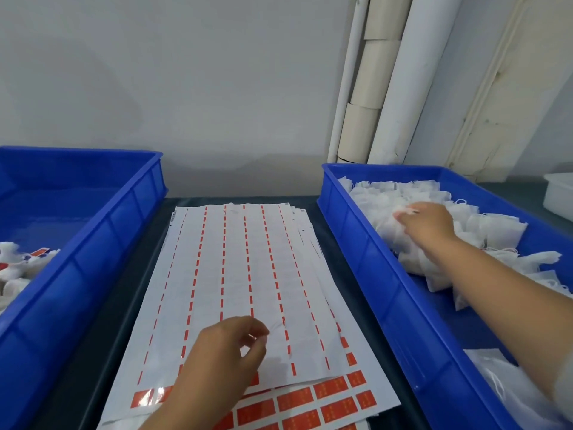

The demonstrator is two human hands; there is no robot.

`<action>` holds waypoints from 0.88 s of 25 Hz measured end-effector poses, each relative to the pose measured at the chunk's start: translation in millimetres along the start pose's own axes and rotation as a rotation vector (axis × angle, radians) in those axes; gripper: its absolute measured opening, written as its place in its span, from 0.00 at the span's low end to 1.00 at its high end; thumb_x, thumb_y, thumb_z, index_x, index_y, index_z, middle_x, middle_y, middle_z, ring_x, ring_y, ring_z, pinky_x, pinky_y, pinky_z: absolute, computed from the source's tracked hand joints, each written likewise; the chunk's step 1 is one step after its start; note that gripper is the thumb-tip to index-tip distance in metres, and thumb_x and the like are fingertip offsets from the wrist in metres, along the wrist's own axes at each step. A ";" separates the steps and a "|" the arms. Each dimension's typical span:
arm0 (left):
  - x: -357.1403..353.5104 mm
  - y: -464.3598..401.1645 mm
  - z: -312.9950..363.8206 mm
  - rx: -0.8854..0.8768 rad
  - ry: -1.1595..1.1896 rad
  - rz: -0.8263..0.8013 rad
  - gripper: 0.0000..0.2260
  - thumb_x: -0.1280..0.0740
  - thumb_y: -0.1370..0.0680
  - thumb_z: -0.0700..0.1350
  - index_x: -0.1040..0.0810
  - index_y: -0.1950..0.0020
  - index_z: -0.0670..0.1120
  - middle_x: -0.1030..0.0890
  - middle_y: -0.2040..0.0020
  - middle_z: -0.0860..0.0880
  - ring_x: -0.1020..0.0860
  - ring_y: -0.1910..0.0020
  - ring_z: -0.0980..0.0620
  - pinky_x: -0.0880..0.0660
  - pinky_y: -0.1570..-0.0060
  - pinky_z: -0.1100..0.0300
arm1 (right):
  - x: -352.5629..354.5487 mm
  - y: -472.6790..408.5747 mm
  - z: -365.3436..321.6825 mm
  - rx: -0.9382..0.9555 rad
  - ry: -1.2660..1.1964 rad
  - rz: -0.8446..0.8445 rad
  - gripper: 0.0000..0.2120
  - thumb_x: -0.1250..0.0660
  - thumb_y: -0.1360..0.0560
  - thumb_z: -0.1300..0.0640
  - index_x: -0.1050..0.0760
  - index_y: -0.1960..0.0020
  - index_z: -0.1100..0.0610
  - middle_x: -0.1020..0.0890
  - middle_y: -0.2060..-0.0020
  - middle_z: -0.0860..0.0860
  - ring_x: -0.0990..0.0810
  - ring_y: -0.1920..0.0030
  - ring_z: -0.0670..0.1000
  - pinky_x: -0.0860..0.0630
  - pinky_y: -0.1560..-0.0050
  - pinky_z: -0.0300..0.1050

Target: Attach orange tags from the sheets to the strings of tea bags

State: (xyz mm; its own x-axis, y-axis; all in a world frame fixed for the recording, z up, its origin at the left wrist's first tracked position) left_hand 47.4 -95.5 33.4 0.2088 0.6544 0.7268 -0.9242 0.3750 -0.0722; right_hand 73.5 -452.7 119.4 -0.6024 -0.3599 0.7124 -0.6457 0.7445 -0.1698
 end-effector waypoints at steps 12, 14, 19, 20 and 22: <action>55.7 10.9 46.8 -0.129 0.410 0.114 0.27 0.35 0.41 0.67 0.37 0.43 0.72 0.31 0.50 0.74 0.25 0.52 0.65 0.30 0.68 0.73 | -5.4 211.9 -108.3 0.432 -0.205 -0.557 0.10 0.34 0.24 0.54 0.22 0.62 0.42 0.19 0.67 0.40 0.22 0.67 0.38 0.25 0.63 0.32; 59.6 17.4 47.3 -0.207 0.377 0.072 0.22 0.33 0.38 0.63 0.34 0.47 0.72 0.28 0.52 0.76 0.26 0.51 0.70 0.27 0.65 0.73 | -37.1 237.1 -97.9 0.386 -0.161 -0.694 0.08 0.35 0.24 0.55 0.19 0.56 0.45 0.19 0.65 0.43 0.23 0.67 0.40 0.24 0.60 0.34; 66.8 17.9 16.4 -0.149 0.221 0.063 0.11 0.28 0.30 0.45 0.22 0.59 0.63 0.20 0.66 0.65 0.22 0.60 0.66 0.27 0.65 0.76 | -71.7 251.2 -86.2 0.344 -0.315 -0.791 0.07 0.33 0.24 0.51 0.17 0.51 0.49 0.17 0.63 0.44 0.18 0.63 0.40 0.24 0.58 0.29; 68.8 16.2 9.3 -0.109 0.229 0.065 0.11 0.27 0.30 0.44 0.21 0.61 0.62 0.20 0.68 0.64 0.22 0.62 0.66 0.28 0.68 0.76 | -74.3 250.1 -85.8 0.327 -0.357 -0.796 0.07 0.33 0.25 0.51 0.17 0.50 0.49 0.16 0.61 0.45 0.17 0.60 0.42 0.23 0.55 0.31; 70.1 13.8 -0.7 -0.051 0.269 0.060 0.10 0.27 0.31 0.43 0.20 0.65 0.59 0.19 0.68 0.65 0.21 0.64 0.64 0.28 0.71 0.75 | -79.5 247.5 -85.1 0.305 -0.419 -0.791 0.06 0.32 0.25 0.53 0.18 0.50 0.48 0.15 0.60 0.46 0.17 0.60 0.44 0.22 0.54 0.33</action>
State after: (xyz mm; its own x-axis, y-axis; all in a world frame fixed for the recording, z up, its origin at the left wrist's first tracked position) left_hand 49.5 -44.0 82.8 0.2376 0.8250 0.5127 -0.9216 0.3582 -0.1493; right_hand 1.5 -191.9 78.6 -0.0182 -0.9143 0.4047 -0.9982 0.0400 0.0455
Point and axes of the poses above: each hand's wrist, its own y-axis away from the middle knuckle, its own x-axis out of the back of the hand, z = x × y, the point moved 6 cm from there along -y, towards the middle knuckle
